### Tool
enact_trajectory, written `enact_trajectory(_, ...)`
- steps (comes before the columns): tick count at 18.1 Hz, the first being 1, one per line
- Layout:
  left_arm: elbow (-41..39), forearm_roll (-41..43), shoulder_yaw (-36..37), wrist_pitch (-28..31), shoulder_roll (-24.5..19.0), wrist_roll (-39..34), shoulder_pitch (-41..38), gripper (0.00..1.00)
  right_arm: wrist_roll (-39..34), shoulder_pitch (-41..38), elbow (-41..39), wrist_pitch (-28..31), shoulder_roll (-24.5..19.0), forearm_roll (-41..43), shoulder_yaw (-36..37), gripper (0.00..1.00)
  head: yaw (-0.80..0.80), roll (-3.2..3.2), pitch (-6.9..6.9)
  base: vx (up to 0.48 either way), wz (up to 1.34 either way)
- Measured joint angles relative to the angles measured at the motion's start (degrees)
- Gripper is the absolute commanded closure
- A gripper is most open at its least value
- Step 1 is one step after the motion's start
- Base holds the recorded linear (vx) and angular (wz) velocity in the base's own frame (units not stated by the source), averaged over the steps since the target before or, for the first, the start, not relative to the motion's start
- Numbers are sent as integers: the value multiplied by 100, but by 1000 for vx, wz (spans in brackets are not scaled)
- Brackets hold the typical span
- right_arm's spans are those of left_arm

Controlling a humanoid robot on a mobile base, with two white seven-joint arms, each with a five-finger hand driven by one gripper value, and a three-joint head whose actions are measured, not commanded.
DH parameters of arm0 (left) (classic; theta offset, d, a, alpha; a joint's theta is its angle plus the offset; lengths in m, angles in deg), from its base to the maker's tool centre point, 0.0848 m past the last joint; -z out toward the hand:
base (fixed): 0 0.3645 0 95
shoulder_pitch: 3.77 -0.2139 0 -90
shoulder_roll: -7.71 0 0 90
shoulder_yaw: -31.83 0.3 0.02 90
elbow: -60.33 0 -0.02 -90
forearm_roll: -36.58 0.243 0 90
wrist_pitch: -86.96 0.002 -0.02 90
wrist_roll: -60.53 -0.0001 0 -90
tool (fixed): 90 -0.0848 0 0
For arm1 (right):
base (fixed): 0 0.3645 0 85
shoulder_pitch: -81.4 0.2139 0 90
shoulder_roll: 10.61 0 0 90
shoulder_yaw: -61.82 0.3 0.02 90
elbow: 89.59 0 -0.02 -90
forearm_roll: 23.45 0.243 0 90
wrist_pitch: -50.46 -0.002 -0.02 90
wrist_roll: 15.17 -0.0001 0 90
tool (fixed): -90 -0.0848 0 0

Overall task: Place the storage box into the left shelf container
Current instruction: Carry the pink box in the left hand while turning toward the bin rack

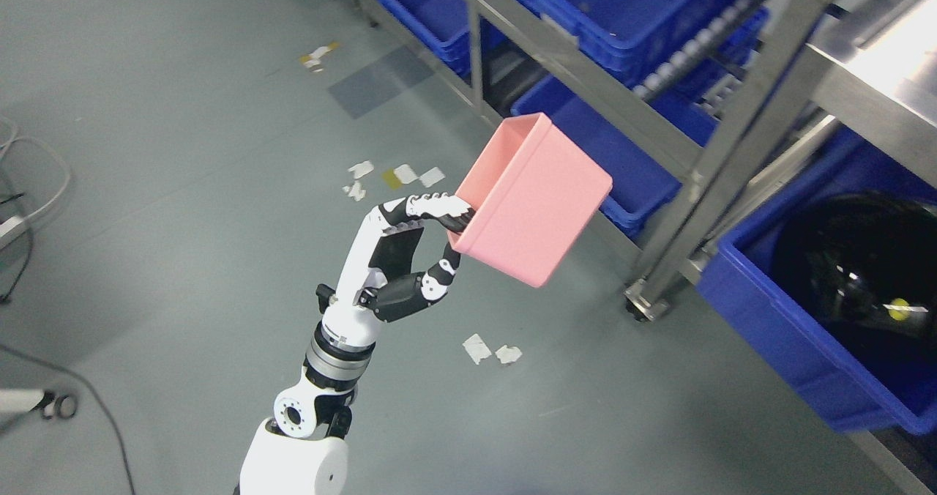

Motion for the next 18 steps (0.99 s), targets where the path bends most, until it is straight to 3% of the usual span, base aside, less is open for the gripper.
enact_trajectory(9,-104,-13,4,-2,5,0,-568,98,-9,-2,0,3,0,0,0,0,0,0,3,138,673)
enact_trajectory(18,-132,-21,-88,-2,8,0,-805,98,-38,-1,0,16,0,0,0,0,0,0,3,410,331)
